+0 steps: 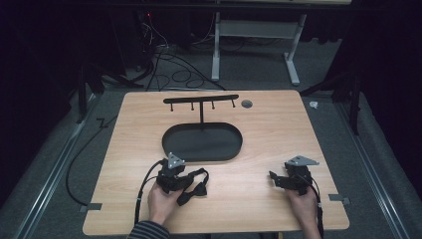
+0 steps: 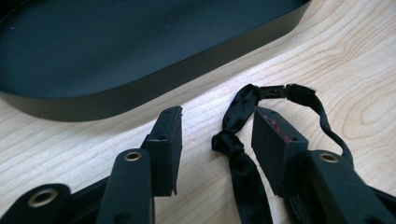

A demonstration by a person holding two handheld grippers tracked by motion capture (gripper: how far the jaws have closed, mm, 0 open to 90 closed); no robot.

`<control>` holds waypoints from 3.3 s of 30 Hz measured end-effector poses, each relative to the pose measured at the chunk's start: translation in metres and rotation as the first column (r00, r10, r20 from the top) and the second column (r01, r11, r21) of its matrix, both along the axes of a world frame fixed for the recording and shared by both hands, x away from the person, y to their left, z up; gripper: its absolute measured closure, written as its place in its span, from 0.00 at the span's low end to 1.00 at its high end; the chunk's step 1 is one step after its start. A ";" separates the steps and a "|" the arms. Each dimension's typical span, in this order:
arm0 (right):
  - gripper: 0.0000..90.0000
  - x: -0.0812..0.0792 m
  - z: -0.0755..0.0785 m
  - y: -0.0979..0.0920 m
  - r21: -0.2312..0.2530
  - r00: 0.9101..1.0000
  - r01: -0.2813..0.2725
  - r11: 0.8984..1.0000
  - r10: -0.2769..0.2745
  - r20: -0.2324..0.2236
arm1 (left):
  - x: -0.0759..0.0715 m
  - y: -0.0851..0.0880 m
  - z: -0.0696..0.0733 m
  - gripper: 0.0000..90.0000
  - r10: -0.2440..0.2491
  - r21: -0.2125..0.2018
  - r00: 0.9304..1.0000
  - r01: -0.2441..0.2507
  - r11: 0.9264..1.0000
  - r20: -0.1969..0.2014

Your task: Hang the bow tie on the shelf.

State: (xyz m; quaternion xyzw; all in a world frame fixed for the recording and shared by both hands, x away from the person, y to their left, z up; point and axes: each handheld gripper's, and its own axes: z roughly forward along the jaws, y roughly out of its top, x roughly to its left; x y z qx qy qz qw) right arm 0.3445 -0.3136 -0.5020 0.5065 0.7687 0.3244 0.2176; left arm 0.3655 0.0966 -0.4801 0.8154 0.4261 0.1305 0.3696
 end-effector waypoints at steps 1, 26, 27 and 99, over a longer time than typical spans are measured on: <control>0.31 0.000 0.000 0.000 0.000 1.000 0.000 1.000 0.000 0.000 | 0.001 -0.002 -0.001 0.61 -0.003 0.000 1.000 0.003 1.000 -0.004; 0.31 0.000 0.000 0.000 0.000 1.000 -0.001 1.000 0.001 0.000 | 0.001 -0.014 -0.006 0.89 -0.078 0.062 0.997 0.078 0.995 -0.012; 0.31 0.000 0.000 0.000 0.000 1.000 0.000 1.000 0.000 0.000 | 0.001 -0.012 -0.003 0.89 -0.076 0.050 0.997 0.077 0.996 -0.005; 0.31 0.000 0.000 0.000 -0.003 1.000 -0.013 1.000 0.013 0.002 | 0.067 -0.014 0.146 0.90 -0.030 -0.019 0.968 0.036 0.999 0.248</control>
